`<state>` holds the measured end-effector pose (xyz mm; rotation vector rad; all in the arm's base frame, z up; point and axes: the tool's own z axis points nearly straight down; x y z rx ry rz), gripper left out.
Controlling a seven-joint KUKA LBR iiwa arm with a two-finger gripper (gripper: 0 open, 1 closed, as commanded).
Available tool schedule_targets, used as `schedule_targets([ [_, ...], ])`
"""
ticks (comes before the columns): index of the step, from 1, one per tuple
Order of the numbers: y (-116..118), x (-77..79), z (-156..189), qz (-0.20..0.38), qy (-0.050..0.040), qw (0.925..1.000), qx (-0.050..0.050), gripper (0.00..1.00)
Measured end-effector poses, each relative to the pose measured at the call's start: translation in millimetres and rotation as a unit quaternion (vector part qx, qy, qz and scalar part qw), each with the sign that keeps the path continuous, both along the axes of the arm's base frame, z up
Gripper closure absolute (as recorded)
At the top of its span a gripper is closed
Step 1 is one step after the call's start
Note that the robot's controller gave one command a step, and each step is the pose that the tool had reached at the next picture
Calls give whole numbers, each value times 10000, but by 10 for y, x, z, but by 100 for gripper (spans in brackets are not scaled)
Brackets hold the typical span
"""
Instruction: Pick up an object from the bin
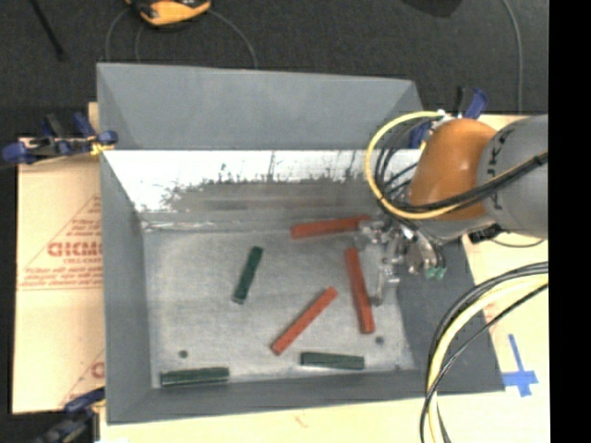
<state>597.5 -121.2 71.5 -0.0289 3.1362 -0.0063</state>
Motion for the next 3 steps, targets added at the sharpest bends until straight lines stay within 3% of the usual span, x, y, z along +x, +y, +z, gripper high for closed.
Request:
schedule_targets([
  [1,0,0,0,5,0,10000,-1,0],
  [2,470,355,3,-159,13,9999,6,0],
  [3,654,490,-2,227,10,9997,10,100],
])
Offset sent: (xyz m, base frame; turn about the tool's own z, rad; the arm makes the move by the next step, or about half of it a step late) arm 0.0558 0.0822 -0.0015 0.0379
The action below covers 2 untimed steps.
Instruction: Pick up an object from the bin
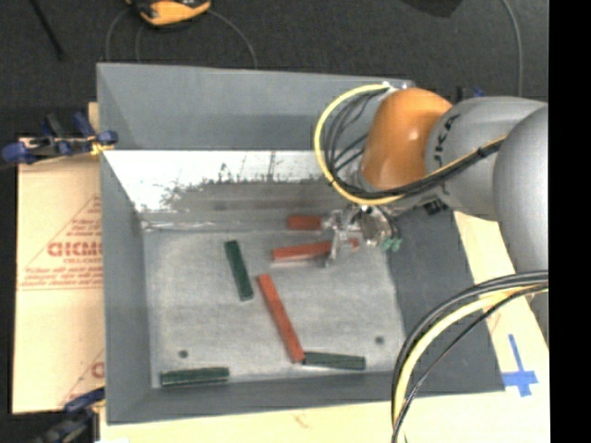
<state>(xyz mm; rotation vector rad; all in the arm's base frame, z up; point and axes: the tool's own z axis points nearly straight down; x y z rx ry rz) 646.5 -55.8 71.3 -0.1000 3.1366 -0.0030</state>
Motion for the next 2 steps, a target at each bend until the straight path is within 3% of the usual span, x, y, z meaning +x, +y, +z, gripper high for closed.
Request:
schedule_targets([
  [1,-82,-21,1,68,4,10000,-2,100],
  [2,-324,-194,1524,-92,-24,10000,1,100],
])
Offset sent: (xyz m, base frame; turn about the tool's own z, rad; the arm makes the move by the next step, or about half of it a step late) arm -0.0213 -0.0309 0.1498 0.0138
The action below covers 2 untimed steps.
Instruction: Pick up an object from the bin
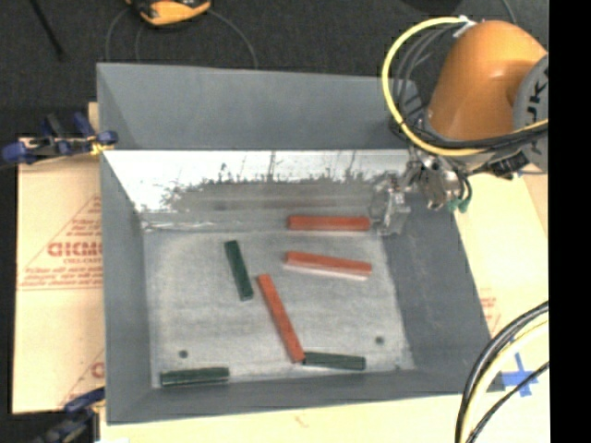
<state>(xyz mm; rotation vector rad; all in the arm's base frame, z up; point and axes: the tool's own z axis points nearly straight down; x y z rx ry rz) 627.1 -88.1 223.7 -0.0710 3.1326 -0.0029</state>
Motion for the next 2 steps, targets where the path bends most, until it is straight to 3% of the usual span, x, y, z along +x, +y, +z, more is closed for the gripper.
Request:
schedule_targets([
  [1,-2,-7,-13,5,15,10000,-4,0],
  [2,-4,-8,-13,6,15,10000,-6,0],
])
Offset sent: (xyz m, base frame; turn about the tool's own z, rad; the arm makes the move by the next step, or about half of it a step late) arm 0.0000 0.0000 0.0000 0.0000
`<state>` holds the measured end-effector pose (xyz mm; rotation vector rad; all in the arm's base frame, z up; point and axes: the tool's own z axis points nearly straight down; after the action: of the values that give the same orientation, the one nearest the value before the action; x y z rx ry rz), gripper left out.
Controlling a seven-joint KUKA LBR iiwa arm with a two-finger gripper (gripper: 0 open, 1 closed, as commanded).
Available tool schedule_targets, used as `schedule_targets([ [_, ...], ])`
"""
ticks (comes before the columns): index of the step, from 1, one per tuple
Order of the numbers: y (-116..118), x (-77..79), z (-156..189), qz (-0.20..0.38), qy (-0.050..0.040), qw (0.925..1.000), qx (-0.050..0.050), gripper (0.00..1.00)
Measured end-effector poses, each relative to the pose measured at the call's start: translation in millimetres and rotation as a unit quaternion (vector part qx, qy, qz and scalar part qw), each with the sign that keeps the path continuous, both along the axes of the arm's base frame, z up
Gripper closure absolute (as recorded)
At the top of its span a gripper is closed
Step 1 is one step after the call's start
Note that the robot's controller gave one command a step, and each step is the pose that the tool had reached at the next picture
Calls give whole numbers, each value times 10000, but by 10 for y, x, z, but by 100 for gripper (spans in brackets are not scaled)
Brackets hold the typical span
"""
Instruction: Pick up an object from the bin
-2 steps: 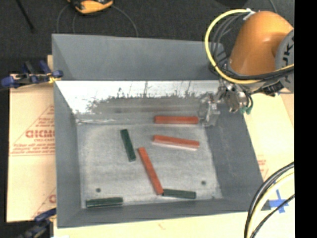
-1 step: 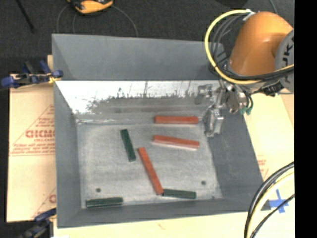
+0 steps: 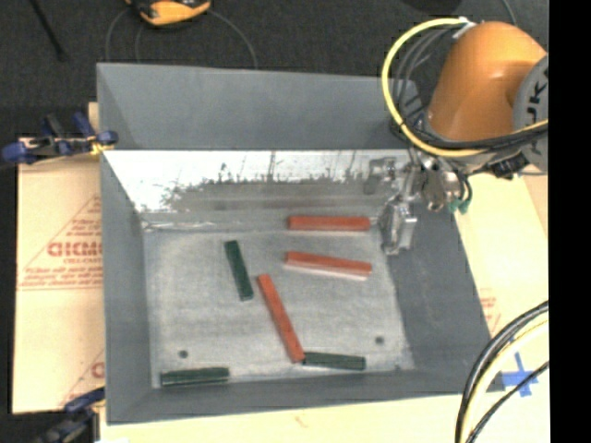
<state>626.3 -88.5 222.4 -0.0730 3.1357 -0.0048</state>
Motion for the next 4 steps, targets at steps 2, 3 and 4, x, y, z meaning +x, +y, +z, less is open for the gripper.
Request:
schedule_targets([
  [2,-105,-377,-1156,259,6,9997,-3,0],
  [3,-105,-377,-1156,260,6,9997,-3,0],
  [4,-92,87,-1445,-527,-13,9986,16,100],
])
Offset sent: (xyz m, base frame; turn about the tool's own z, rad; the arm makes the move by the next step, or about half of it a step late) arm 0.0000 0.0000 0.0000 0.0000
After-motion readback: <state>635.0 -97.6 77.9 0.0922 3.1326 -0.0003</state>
